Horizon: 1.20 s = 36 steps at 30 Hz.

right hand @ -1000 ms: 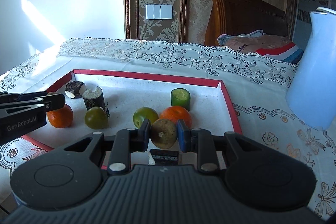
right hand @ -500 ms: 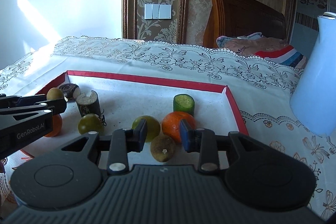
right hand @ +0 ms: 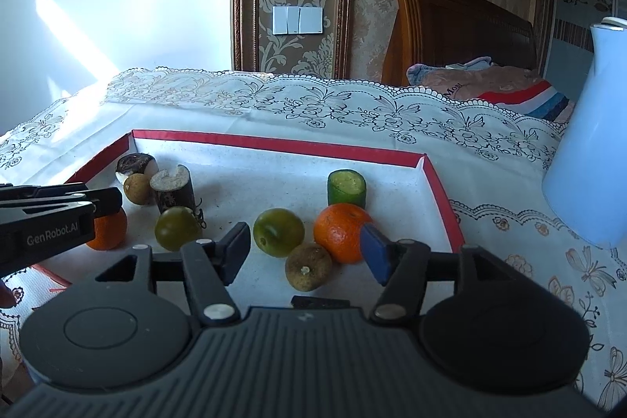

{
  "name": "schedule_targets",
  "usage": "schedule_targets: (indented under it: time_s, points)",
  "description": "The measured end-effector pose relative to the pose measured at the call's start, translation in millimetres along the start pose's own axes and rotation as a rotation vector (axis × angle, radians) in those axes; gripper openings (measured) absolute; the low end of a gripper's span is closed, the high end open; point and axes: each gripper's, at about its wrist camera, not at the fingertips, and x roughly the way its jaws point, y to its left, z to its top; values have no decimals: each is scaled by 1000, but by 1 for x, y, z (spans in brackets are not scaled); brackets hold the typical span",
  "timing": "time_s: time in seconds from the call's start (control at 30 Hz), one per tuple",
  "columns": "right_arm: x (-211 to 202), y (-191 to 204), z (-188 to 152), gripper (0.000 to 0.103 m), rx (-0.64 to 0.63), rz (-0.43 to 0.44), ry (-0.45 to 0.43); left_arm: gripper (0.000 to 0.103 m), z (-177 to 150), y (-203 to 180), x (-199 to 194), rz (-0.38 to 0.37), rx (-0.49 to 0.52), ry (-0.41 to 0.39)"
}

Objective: Organize fruits
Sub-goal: 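Carry and release the brown fruit in the tray with the left gripper while the right releases its fruit there, then withdraw both open grippers up and away from the tray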

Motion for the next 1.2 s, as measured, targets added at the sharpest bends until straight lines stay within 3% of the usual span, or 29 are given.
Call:
schedule_targets:
  time_s: [0.13,0.23,0.87,1.2]
  points:
    - [-8,0,-2,61,1,8,-4,30,-2,2,-7,-3,-3,-11]
    - [-16,1,-3,70,3,14,-15,30,-4,2,-14,-8,-4,-23]
    - [-51,4,-22,81,29,73,-6,30,-27,10,-50,-56,-12,-42]
    - [-61,5,-37,85,37,89,13,30,-35,9,-55,-39,10,-31]
